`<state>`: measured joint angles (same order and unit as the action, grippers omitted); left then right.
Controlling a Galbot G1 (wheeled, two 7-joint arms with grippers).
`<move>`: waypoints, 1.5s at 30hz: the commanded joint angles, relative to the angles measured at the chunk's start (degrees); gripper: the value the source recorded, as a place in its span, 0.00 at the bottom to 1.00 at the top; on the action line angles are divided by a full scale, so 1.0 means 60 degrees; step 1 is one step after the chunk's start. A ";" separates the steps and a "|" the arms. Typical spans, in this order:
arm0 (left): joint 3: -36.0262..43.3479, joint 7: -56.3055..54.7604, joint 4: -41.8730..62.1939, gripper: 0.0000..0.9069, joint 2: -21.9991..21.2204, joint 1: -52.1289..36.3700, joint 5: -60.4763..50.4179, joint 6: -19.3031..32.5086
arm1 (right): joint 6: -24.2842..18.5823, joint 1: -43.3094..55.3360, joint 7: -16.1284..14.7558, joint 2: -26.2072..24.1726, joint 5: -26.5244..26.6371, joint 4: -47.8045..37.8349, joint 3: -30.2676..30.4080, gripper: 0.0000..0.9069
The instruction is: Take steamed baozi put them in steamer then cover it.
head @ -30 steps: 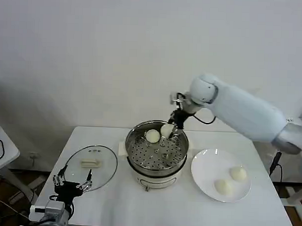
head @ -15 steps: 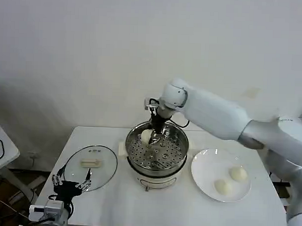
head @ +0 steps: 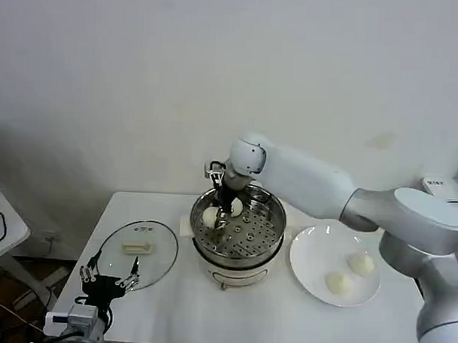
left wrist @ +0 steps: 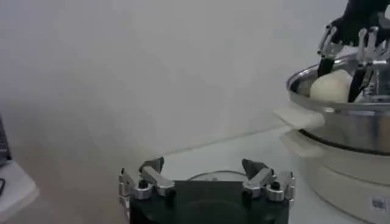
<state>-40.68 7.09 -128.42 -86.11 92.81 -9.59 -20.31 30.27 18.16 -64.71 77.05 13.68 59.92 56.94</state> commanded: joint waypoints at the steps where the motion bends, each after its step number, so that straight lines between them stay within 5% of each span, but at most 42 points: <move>1: -0.0009 0.0004 0.0019 1.00 0.0012 0.0001 0.0000 0.0002 | 0.0003 -0.0102 0.0013 0.0143 -0.0045 -0.0091 -0.0006 0.70; 9: -0.0040 0.0021 0.0081 1.00 0.0068 -0.0014 0.0013 0.0001 | 0.0008 -0.0255 0.0009 0.0172 -0.0201 -0.0047 0.0117 0.73; 10: -0.0045 0.0021 0.0083 1.00 0.0066 -0.0023 0.0013 -0.0001 | 0.0004 -0.0264 0.0013 0.0170 -0.0209 -0.0045 0.0137 1.00; 25: -0.0018 0.0081 0.0099 1.00 0.0060 -0.0057 -0.0007 -0.0020 | 0.0217 0.0073 0.0178 -0.0530 0.0118 0.0827 -0.0131 1.00; 45: 0.0160 0.0152 0.0034 1.00 0.0094 -0.0143 0.0021 -0.0031 | -0.0221 0.1302 -0.0267 -0.6932 0.0302 0.5415 -0.0207 1.00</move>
<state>-39.74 7.98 -128.13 -85.55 91.95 -9.47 -20.46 29.12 24.49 -65.89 48.75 15.24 84.03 56.16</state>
